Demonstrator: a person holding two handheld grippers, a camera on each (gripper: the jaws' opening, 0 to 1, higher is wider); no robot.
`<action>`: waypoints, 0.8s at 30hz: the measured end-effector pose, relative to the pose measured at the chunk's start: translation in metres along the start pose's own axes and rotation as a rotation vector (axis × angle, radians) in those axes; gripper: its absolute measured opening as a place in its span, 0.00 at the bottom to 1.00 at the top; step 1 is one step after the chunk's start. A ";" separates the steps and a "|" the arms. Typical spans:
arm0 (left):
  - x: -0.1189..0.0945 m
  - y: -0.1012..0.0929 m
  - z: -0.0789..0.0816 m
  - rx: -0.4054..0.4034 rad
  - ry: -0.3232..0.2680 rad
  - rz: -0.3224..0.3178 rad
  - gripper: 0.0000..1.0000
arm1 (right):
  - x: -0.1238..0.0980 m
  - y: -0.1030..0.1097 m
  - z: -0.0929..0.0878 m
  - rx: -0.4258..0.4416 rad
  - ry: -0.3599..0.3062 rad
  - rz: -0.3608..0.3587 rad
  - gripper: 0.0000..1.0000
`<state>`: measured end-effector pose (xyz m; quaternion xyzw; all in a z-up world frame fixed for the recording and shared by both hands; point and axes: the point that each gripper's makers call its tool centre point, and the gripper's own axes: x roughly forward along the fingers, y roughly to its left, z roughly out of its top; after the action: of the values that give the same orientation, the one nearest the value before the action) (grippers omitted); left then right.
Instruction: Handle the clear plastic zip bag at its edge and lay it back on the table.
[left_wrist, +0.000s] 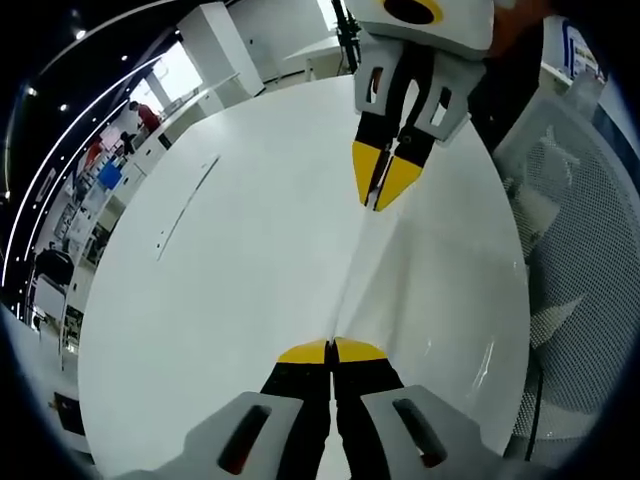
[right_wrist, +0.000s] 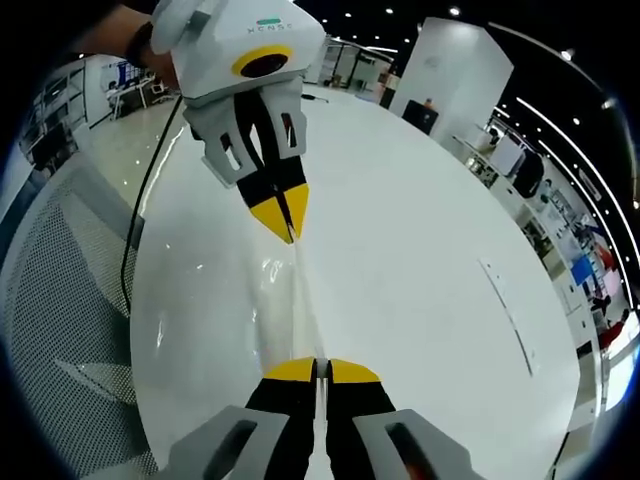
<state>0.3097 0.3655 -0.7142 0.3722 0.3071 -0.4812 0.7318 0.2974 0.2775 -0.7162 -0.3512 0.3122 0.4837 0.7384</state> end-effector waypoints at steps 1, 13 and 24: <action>0.000 0.000 -0.001 0.000 0.001 -0.001 0.00 | 0.000 -0.001 -0.001 0.001 0.001 -0.002 0.00; -0.002 0.001 0.000 -0.005 0.003 0.003 0.00 | -0.005 -0.002 -0.004 0.009 0.004 -0.007 0.00; -0.004 0.002 -0.001 -0.012 0.007 0.008 0.00 | -0.007 -0.006 -0.012 0.018 0.013 -0.016 0.00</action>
<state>0.3102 0.3688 -0.7108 0.3708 0.3111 -0.4754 0.7347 0.2997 0.2626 -0.7159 -0.3500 0.3185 0.4725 0.7435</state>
